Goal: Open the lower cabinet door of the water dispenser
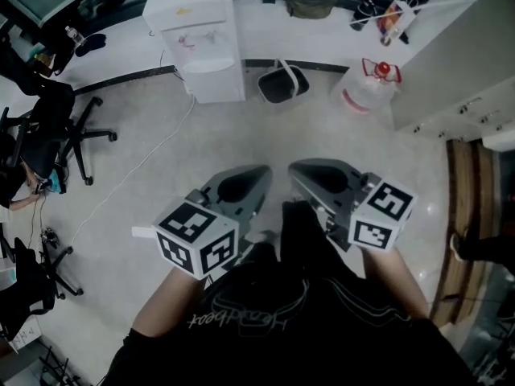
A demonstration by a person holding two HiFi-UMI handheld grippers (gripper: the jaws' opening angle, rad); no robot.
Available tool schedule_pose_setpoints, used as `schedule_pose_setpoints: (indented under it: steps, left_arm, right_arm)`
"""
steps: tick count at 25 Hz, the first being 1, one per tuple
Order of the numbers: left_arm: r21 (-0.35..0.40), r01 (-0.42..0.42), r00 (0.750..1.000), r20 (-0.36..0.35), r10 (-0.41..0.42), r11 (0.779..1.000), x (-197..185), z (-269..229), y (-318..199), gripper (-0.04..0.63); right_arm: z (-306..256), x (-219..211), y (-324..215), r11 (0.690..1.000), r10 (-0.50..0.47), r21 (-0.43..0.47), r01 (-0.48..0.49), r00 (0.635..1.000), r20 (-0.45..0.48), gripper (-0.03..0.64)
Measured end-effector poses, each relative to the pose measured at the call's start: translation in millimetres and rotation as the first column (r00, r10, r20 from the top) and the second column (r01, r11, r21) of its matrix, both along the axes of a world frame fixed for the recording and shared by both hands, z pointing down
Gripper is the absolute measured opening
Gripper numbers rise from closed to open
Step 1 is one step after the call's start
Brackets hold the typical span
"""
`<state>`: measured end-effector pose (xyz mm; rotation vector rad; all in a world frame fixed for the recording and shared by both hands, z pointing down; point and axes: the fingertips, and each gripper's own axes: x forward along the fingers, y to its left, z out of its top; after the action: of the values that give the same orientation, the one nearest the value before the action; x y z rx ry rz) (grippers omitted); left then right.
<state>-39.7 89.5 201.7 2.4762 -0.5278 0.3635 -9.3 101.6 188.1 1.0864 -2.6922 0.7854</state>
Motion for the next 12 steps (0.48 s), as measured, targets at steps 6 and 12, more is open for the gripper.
schedule_pose_setpoints:
  steps: [6, 12]
  left_arm:
    - [-0.038, 0.068, 0.997, 0.039, -0.067, 0.997, 42.9, 28.5, -54.5, 0.000]
    - [-0.092, 0.182, 0.981, 0.078, -0.175, 0.979, 96.2, 66.5, -128.8, 0.000]
  right_arm:
    - [27.9, 44.3, -59.7, 0.998, -0.043, -0.035, 0.044, 0.998, 0.039, 0.015]
    - [64.1, 102.6, -137.1, 0.992, -0.103, -0.073, 0.106, 0.994, 0.041, 0.014]
